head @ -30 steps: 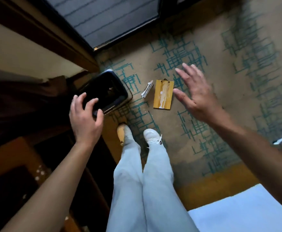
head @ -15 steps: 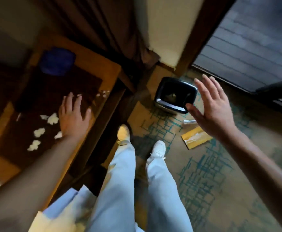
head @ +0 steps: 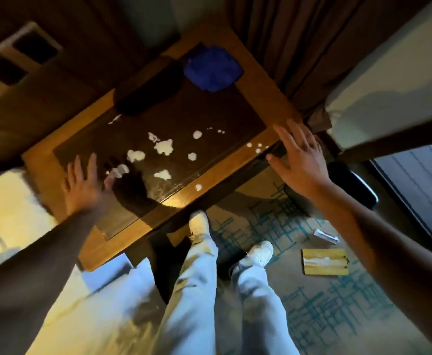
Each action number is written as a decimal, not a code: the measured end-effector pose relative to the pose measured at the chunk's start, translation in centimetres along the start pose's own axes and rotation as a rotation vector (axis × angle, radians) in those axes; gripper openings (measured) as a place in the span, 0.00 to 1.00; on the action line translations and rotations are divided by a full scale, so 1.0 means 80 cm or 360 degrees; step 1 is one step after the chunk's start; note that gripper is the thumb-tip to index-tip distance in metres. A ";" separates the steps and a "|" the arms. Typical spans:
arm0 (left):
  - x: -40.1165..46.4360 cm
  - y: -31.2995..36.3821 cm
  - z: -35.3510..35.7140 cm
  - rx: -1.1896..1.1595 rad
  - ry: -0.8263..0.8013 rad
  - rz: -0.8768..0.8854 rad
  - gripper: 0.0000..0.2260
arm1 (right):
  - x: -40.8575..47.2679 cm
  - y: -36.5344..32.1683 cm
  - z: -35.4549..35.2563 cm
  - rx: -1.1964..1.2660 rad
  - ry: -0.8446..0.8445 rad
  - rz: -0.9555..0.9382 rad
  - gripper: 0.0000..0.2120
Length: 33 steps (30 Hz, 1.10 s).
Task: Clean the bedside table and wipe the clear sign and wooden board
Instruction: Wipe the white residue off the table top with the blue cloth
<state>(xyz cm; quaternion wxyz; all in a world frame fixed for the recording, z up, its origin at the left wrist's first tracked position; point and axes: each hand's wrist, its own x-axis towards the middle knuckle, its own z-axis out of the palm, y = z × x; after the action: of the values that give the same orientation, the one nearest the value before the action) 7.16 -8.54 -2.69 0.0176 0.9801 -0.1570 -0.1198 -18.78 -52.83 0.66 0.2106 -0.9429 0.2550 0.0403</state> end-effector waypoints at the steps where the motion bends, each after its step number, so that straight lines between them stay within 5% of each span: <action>1: 0.005 -0.021 0.004 -0.0017 -0.0074 -0.0112 0.34 | 0.028 -0.016 0.014 -0.0017 -0.0040 -0.0026 0.33; 10: 0.005 -0.094 0.050 -0.0098 -0.0493 -0.0250 0.55 | 0.253 -0.115 0.095 -0.0281 -0.0074 -0.0106 0.34; 26: 0.005 -0.091 0.075 0.0204 -0.0642 -0.0127 0.57 | 0.315 -0.159 0.132 -0.0581 -0.0248 -0.0079 0.30; 33: 0.025 -0.068 0.056 0.0326 -0.0790 -0.0210 0.60 | 0.340 -0.173 0.120 -0.0562 -0.0042 -0.0050 0.24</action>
<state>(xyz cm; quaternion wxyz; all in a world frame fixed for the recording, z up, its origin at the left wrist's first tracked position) 9.59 -3.98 -7.87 -0.1286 0.9255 -0.1038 -0.3407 11.98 -50.62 -7.82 0.0456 -0.9685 0.2264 0.0936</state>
